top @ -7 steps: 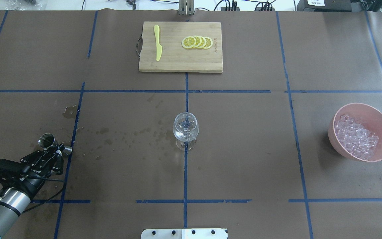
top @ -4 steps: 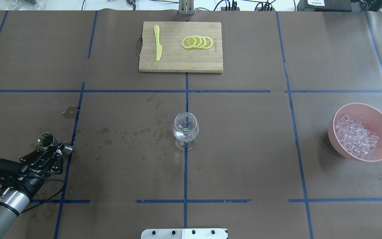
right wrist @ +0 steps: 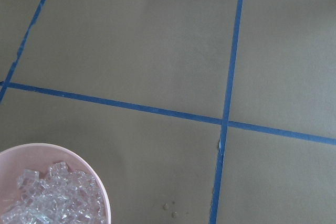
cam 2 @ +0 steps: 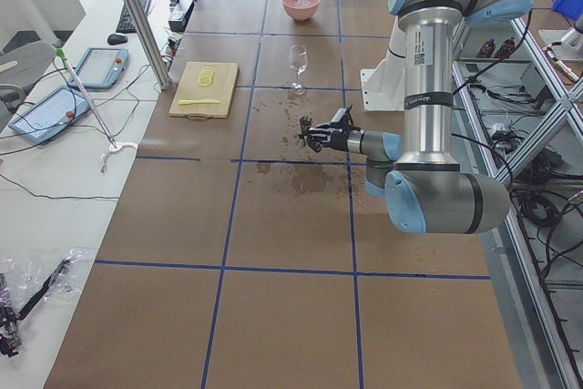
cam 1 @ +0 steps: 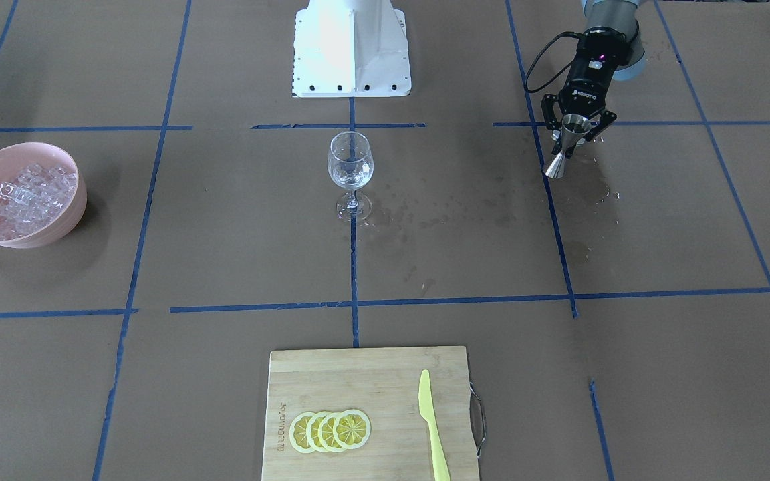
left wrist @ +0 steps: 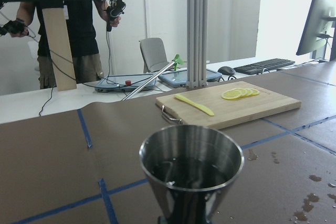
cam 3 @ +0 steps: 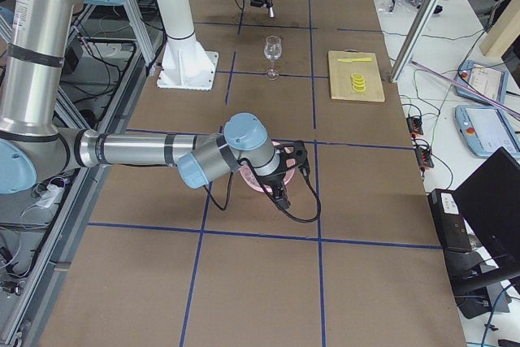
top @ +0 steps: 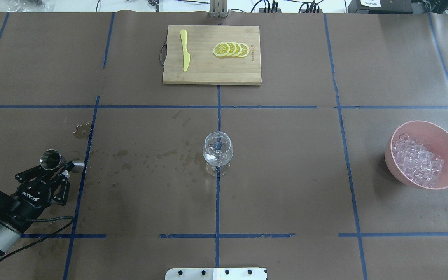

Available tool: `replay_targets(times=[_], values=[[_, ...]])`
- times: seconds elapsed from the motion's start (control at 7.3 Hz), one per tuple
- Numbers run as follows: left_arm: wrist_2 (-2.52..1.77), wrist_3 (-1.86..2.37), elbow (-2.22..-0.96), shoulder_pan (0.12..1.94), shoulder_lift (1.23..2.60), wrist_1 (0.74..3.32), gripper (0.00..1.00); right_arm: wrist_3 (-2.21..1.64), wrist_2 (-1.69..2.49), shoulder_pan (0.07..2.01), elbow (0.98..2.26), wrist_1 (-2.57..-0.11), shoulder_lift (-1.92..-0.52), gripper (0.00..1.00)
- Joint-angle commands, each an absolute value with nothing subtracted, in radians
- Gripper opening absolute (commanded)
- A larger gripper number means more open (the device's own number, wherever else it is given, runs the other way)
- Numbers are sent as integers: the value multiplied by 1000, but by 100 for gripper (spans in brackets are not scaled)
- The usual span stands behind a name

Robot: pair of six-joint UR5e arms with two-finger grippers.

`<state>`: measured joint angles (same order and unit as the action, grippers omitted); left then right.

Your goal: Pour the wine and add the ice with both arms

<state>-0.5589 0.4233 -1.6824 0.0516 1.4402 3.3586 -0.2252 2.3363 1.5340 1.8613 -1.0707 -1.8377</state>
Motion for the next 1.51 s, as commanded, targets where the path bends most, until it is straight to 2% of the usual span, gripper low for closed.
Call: replay_targets(times=[0.0, 0.41, 0.96, 1.37], values=[[-558, 282, -1692, 67, 1581, 3366, 0, -224, 2336, 1535, 1861, -1071, -1838, 100], [-552, 296, -1692, 80, 1649, 3326, 0, -224, 2338, 1536, 1861, -1071, -1841, 100], [-566, 385, -1692, 80, 1663, 3136, 0, -219, 2336, 1536, 1861, -1069, -1842, 100], [-734, 390, -1727, 161, 1664, 3013, 0, -215, 2336, 1536, 1859, -1069, -1844, 100]])
